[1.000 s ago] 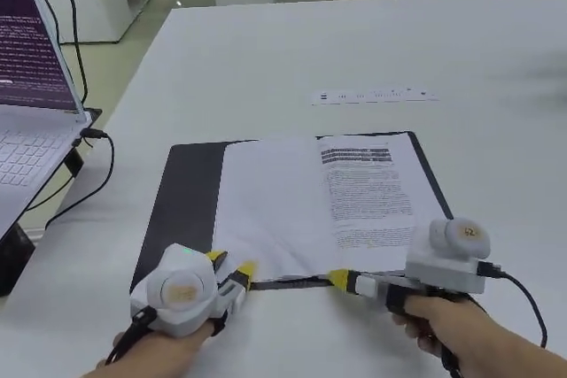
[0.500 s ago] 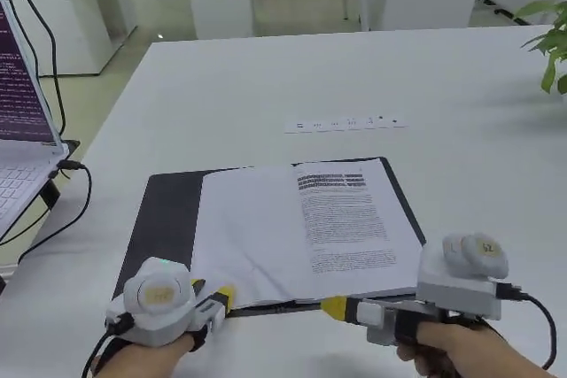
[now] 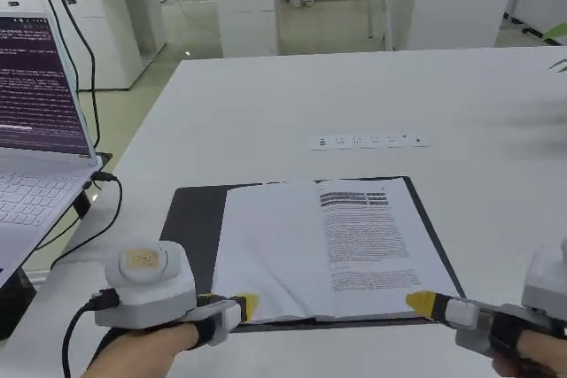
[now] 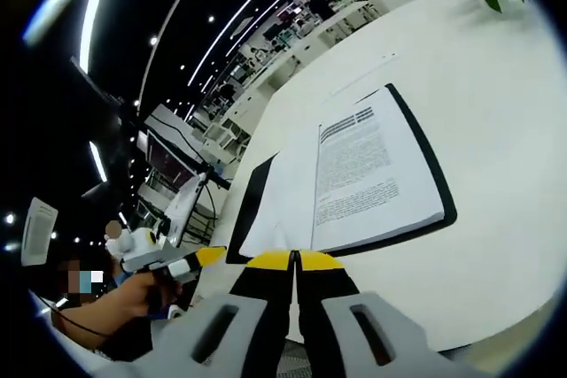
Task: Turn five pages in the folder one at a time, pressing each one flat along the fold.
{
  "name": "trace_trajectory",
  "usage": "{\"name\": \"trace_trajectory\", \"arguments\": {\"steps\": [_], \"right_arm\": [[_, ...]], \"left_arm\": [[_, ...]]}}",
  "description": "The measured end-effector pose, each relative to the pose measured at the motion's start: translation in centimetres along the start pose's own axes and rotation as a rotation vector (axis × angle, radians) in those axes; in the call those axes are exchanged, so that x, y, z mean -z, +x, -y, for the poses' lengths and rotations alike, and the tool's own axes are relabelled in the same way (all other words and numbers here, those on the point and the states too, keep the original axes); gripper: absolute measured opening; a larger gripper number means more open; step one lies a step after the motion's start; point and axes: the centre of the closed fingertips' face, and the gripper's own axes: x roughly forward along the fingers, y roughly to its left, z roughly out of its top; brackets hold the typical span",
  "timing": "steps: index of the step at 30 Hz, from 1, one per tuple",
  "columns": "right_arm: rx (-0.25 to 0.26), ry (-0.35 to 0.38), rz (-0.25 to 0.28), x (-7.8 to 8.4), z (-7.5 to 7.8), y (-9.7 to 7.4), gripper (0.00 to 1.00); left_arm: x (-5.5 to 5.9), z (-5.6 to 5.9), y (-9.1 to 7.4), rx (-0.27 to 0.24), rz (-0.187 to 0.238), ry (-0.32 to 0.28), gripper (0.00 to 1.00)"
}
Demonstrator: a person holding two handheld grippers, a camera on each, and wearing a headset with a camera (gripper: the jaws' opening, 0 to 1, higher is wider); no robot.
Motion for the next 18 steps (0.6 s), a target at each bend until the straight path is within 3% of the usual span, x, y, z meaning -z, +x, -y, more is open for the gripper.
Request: {"name": "trace_trajectory", "arguments": {"steps": [3,8,12,14,15,18], "right_arm": [[0.026,-0.007,0.016,-0.7,0.3,-1.2,0.0],[0.049,-0.019,0.052,-1.7,0.1,-3.2,0.0],[0.105,-0.092,0.065,-2.1,0.8,-4.4,0.0],[0.125,-0.109,0.073,-2.2,1.2,-4.8,0.0],[0.154,-0.137,0.085,-2.4,1.6,-5.1,0.02],[0.168,-0.15,0.09,-2.5,2.0,-5.4,0.09]], "left_arm": [[-0.5,0.2,-1.7,-0.014,0.008,-0.048,0.3],[-1.2,0.3,-4.0,-0.034,0.041,-0.072,0.27],[-1.8,-0.4,-5.5,-0.095,0.083,0.0,0.33],[-2.1,-0.3,-6.1,-0.101,0.102,0.016,0.37],[-2.1,-0.2,-6.3,-0.106,0.107,0.03,0.39],[-2.3,-0.2,-6.9,-0.123,0.125,0.064,0.42]]}}
